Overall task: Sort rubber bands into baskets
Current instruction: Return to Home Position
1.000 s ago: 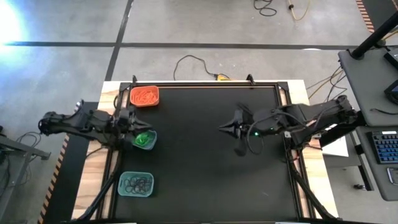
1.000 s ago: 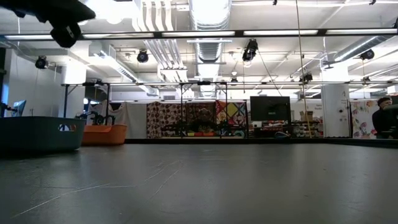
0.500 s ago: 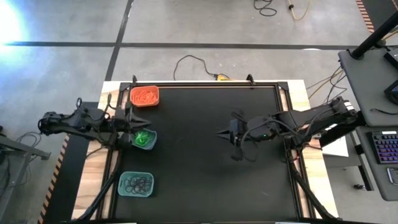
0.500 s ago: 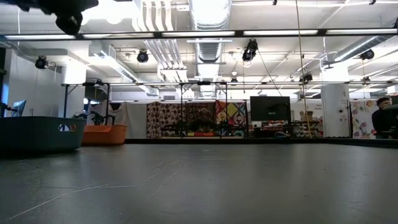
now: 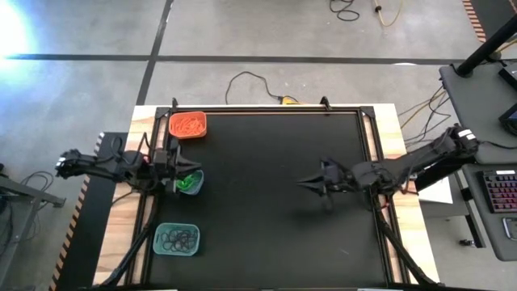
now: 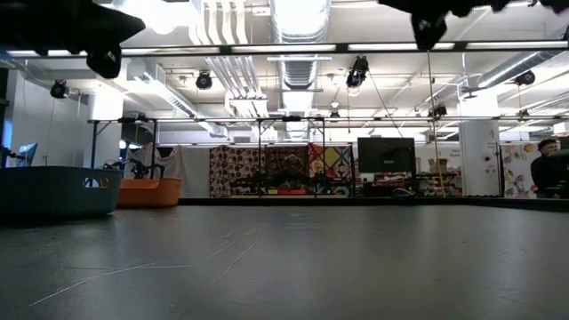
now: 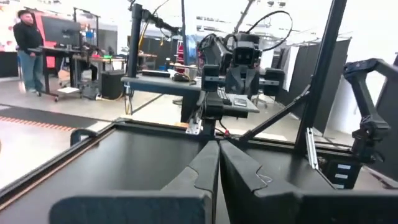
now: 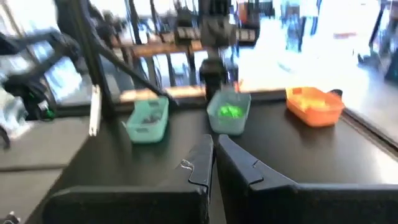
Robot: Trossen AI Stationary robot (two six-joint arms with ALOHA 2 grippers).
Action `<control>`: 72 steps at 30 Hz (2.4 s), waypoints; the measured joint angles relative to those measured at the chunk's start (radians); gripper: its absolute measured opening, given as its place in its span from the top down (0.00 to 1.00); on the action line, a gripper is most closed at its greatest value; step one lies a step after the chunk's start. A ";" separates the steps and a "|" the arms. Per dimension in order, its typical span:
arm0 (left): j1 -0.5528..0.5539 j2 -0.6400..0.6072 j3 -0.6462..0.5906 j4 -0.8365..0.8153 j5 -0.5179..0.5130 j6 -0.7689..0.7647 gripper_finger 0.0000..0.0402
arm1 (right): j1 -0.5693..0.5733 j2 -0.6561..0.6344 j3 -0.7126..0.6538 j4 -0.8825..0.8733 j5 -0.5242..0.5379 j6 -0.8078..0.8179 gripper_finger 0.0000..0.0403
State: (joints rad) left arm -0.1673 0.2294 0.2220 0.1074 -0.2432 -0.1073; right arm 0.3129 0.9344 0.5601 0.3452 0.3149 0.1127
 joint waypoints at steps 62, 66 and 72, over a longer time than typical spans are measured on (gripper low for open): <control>0.000 -0.176 -0.151 -0.260 0.183 -0.119 1.00 | 0.003 -0.896 -0.550 -0.140 -0.026 -0.079 0.97; 0.000 -0.174 -0.151 -0.257 0.182 -0.121 1.00 | 0.003 -0.885 -0.550 -0.141 -0.026 -0.079 0.97; 0.000 -0.174 -0.151 -0.256 0.182 -0.117 1.00 | 0.003 -0.887 -0.550 -0.139 -0.026 -0.079 0.97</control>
State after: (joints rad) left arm -0.1669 0.0557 0.0711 -0.1490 -0.0612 -0.2239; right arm 0.3157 0.0477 0.0105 0.2058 0.2890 0.0334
